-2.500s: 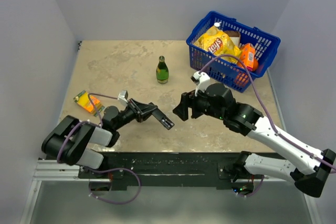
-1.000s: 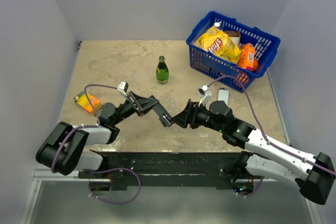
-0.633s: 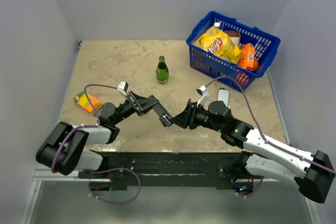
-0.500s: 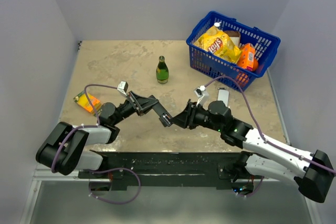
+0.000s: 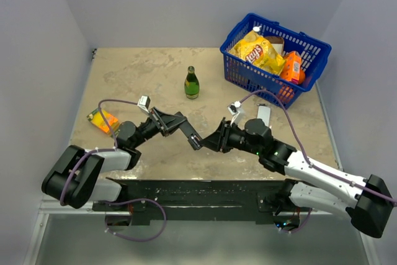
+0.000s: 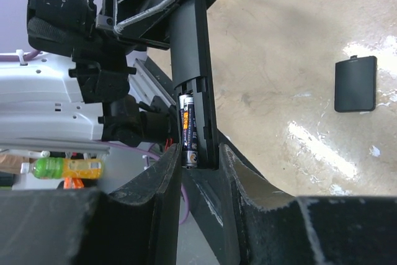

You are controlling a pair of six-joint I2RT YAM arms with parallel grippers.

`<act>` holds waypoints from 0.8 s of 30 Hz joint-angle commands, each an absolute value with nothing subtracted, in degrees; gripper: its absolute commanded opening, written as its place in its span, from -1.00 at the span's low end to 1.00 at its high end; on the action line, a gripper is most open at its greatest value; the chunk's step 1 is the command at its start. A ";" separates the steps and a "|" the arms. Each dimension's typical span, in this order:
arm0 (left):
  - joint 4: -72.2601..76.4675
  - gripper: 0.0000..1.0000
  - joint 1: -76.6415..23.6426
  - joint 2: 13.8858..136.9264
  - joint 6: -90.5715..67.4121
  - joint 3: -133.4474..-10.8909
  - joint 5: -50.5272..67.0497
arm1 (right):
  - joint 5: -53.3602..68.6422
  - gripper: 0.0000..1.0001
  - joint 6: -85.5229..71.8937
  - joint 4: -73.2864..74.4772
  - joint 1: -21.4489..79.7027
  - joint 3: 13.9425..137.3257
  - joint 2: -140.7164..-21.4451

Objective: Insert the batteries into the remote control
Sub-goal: Load the battery into the remote control.

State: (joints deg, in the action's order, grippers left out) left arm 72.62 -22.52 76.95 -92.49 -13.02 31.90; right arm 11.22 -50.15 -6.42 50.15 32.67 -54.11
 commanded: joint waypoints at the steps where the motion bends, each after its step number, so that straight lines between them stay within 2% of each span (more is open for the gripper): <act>1: 95.90 -1.00 -23.82 73.39 -90.62 -15.47 31.82 | 12.92 -0.63 -50.36 -11.95 50.10 32.34 -56.16; 17: 95.36 -1.00 -26.19 71.89 -88.51 -15.73 30.23 | 12.66 -0.58 -49.92 -14.07 50.10 34.36 -59.59; 24: 89.32 -1.00 -25.49 71.46 -83.77 -15.91 30.06 | 9.85 -0.52 -47.73 -2.66 50.01 38.67 -59.42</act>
